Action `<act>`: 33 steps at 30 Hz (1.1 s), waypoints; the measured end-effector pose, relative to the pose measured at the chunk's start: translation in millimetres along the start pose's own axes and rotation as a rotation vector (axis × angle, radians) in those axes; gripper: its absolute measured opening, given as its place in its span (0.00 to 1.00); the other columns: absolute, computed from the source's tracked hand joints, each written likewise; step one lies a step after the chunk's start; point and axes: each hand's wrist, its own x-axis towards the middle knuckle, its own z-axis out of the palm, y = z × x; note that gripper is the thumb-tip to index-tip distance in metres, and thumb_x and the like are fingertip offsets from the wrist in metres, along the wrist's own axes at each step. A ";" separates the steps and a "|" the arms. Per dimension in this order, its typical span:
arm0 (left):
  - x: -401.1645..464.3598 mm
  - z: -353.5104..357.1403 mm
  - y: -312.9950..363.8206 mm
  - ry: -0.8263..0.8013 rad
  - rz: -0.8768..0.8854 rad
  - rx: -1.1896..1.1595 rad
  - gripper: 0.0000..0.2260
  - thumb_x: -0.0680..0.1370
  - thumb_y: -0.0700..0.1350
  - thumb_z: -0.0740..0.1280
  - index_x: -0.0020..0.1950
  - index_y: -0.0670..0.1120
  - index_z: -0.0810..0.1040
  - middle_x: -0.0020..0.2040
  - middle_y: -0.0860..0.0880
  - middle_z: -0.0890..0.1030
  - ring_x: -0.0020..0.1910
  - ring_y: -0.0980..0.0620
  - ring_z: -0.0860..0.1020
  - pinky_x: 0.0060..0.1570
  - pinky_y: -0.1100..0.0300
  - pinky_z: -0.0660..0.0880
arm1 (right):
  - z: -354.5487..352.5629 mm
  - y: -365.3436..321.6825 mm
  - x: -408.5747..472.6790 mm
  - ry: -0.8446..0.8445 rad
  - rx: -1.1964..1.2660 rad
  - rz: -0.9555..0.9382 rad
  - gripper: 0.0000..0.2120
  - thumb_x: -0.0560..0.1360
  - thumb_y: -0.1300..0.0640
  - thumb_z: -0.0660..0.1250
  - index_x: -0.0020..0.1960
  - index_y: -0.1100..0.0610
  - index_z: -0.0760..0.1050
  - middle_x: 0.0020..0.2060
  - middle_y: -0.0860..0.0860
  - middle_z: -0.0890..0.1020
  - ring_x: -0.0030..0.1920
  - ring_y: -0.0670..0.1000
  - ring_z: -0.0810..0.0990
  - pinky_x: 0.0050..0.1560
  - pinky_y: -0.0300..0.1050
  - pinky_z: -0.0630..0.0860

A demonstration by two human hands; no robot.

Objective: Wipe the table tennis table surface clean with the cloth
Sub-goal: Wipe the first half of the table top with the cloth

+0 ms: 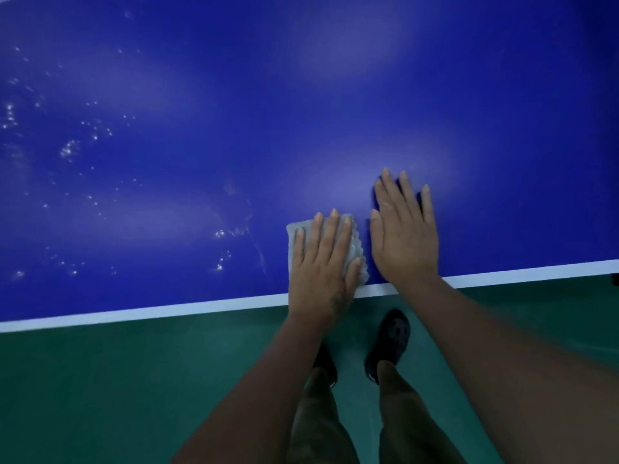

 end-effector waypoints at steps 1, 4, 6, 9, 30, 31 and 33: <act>13.2 -0.5 -11.4 0.011 0.045 0.020 0.29 0.89 0.56 0.54 0.87 0.45 0.54 0.87 0.45 0.53 0.86 0.44 0.49 0.82 0.38 0.53 | 5.8 -12.7 -1.2 0.005 0.001 0.030 0.27 0.89 0.49 0.47 0.84 0.60 0.63 0.85 0.52 0.60 0.86 0.55 0.55 0.85 0.63 0.51; 69.9 -9.7 -54.7 0.032 0.081 0.005 0.29 0.89 0.58 0.53 0.87 0.47 0.53 0.87 0.47 0.52 0.87 0.46 0.48 0.83 0.40 0.49 | 22.3 -42.5 -0.9 -0.005 -0.057 0.102 0.29 0.90 0.46 0.46 0.86 0.59 0.57 0.86 0.53 0.56 0.86 0.55 0.51 0.85 0.64 0.50; 107.5 -16.5 -86.6 0.036 0.082 -0.021 0.30 0.89 0.60 0.52 0.88 0.49 0.52 0.88 0.48 0.52 0.87 0.46 0.47 0.84 0.40 0.48 | 28.8 -47.8 -1.8 -0.004 -0.103 0.105 0.29 0.90 0.45 0.47 0.87 0.58 0.54 0.87 0.52 0.54 0.87 0.55 0.50 0.85 0.64 0.48; 151.1 -32.4 -134.5 0.008 0.000 -0.029 0.32 0.87 0.64 0.49 0.88 0.51 0.49 0.88 0.49 0.51 0.87 0.46 0.46 0.83 0.38 0.46 | 28.5 -46.8 -0.8 -0.005 -0.110 0.109 0.30 0.89 0.44 0.47 0.87 0.57 0.54 0.87 0.50 0.54 0.87 0.53 0.49 0.85 0.63 0.49; -12.5 -20.6 -110.3 -0.082 0.011 0.047 0.32 0.87 0.63 0.52 0.88 0.50 0.50 0.88 0.47 0.49 0.87 0.44 0.44 0.82 0.36 0.50 | 27.1 -50.9 2.3 -0.041 -0.106 0.155 0.30 0.88 0.44 0.50 0.87 0.54 0.56 0.87 0.47 0.53 0.87 0.50 0.47 0.85 0.61 0.47; -2.2 -21.6 -112.1 -0.070 -0.022 0.033 0.32 0.87 0.63 0.52 0.88 0.50 0.50 0.88 0.48 0.49 0.87 0.44 0.44 0.82 0.37 0.50 | 27.0 -51.1 2.3 -0.040 -0.108 0.156 0.30 0.88 0.44 0.50 0.87 0.54 0.56 0.87 0.47 0.53 0.87 0.50 0.47 0.85 0.61 0.47; -2.0 -20.8 -104.0 -0.060 -0.057 0.015 0.32 0.88 0.62 0.51 0.88 0.50 0.49 0.88 0.47 0.49 0.86 0.44 0.44 0.82 0.36 0.49 | 26.4 -51.4 2.0 -0.037 -0.109 0.157 0.30 0.88 0.44 0.50 0.87 0.54 0.56 0.87 0.47 0.53 0.87 0.50 0.47 0.85 0.61 0.48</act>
